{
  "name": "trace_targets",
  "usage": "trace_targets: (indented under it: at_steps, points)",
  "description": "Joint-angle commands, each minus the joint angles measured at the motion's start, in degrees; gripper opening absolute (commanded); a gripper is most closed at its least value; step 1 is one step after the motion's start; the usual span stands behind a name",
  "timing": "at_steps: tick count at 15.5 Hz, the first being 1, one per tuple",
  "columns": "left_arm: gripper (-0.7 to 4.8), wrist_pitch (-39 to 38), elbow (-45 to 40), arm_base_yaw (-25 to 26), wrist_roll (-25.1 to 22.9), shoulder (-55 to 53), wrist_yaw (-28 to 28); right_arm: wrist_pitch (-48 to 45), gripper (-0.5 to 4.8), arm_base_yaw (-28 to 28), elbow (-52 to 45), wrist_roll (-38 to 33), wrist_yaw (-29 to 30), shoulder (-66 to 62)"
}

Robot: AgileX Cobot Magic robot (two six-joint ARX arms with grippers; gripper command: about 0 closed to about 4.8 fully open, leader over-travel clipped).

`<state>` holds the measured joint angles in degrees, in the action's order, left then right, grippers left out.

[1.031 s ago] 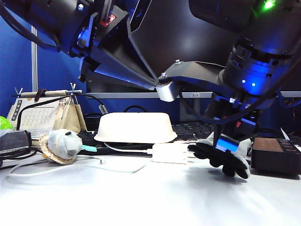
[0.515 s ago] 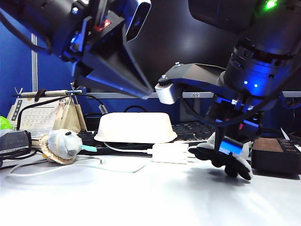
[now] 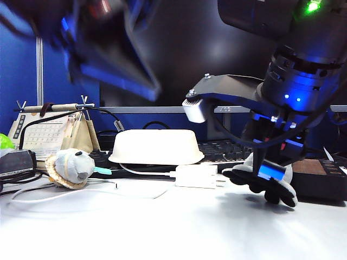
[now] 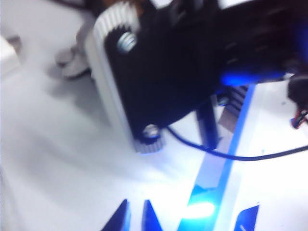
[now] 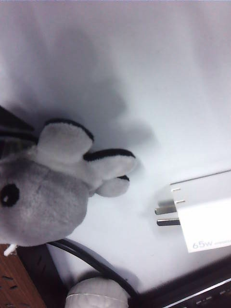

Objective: Place the tilting octopus upright.

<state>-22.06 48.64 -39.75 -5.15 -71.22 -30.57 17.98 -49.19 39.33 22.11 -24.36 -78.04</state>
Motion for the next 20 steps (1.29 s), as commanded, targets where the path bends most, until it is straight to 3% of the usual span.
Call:
trace_targets:
  at_steps: [1, 4, 14, 15, 17, 20]
  points:
    - [0.46, -1.1, 0.2, 0.0, -0.4, 3.2, -0.3, -0.2, -0.03, -0.1, 0.1, -1.5, 0.5, 0.2]
    - [0.46, -4.0, 0.2, 0.0, -0.4, 3.4, -0.3, -0.1, -0.03, -0.3, 0.1, -1.8, 3.5, 0.2]
    - [0.46, -3.9, 0.2, 0.0, -0.4, 3.4, -0.3, 1.9, 0.00, -0.9, 0.1, -2.6, 5.4, 0.2]
    - [0.46, -3.9, 0.2, 0.0, -0.4, 3.4, -0.3, 1.9, 0.12, -0.9, 0.1, -2.6, 5.4, 0.2]
    - [0.46, -4.0, 0.2, 0.0, -0.4, 3.4, -0.3, 1.9, 1.09, -0.9, 0.1, -2.6, 5.4, 0.2]
    - [0.46, -4.0, 0.2, 0.0, -0.4, 3.4, -0.3, 1.9, 1.19, -0.9, 0.1, -2.6, 5.0, 0.2]
